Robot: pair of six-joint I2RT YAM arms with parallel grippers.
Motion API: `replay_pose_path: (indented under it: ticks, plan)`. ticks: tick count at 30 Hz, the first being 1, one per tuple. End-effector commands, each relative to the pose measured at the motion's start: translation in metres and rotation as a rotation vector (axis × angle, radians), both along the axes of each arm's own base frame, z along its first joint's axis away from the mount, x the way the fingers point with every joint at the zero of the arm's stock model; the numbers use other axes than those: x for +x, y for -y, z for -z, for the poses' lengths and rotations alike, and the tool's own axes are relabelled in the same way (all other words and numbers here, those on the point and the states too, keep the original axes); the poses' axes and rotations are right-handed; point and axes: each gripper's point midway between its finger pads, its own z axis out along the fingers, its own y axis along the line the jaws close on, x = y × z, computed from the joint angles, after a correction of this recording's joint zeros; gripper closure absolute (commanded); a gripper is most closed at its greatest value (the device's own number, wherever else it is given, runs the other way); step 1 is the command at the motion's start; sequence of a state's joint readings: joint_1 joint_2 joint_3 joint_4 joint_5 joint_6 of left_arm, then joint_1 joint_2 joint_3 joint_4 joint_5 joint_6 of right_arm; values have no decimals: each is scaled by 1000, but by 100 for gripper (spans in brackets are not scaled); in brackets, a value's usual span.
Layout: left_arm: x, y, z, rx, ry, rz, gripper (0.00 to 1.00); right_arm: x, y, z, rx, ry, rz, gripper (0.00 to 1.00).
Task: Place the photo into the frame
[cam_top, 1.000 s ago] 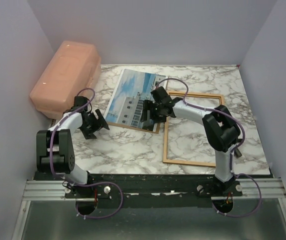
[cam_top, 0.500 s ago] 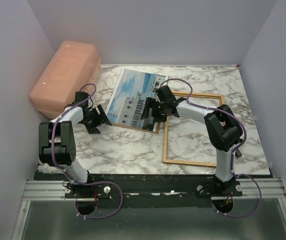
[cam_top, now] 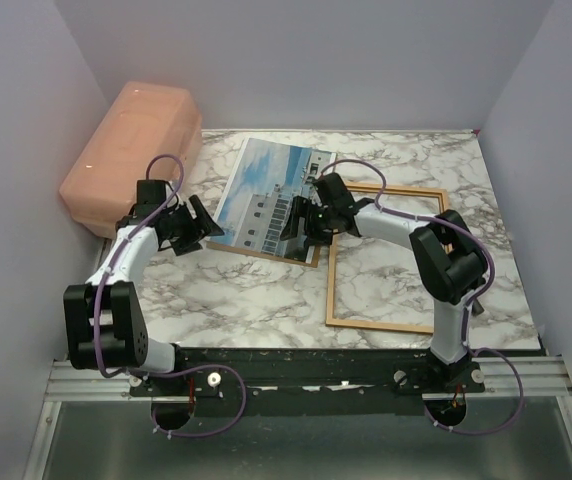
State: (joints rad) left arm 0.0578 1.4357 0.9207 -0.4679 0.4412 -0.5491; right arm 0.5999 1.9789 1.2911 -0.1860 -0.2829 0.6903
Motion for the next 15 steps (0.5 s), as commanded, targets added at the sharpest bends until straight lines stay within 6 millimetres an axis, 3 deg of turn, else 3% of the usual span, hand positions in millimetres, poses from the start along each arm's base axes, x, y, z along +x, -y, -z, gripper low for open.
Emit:
replay_pose_path:
  ticks: [1,8,12,15]
  plan:
    - [0,15,-24,-83,98,52,27,-27,8,18,-12,-101,-24,17]
    - [-3,12,-8,-84,61,3,35,-29,3,1,73,-100,-29,17]
    - [-5,7,3,-63,39,-27,46,-30,1,-8,106,-94,-34,17]
    - [-6,5,10,-48,31,-41,66,-30,0,-15,123,-82,-36,17]
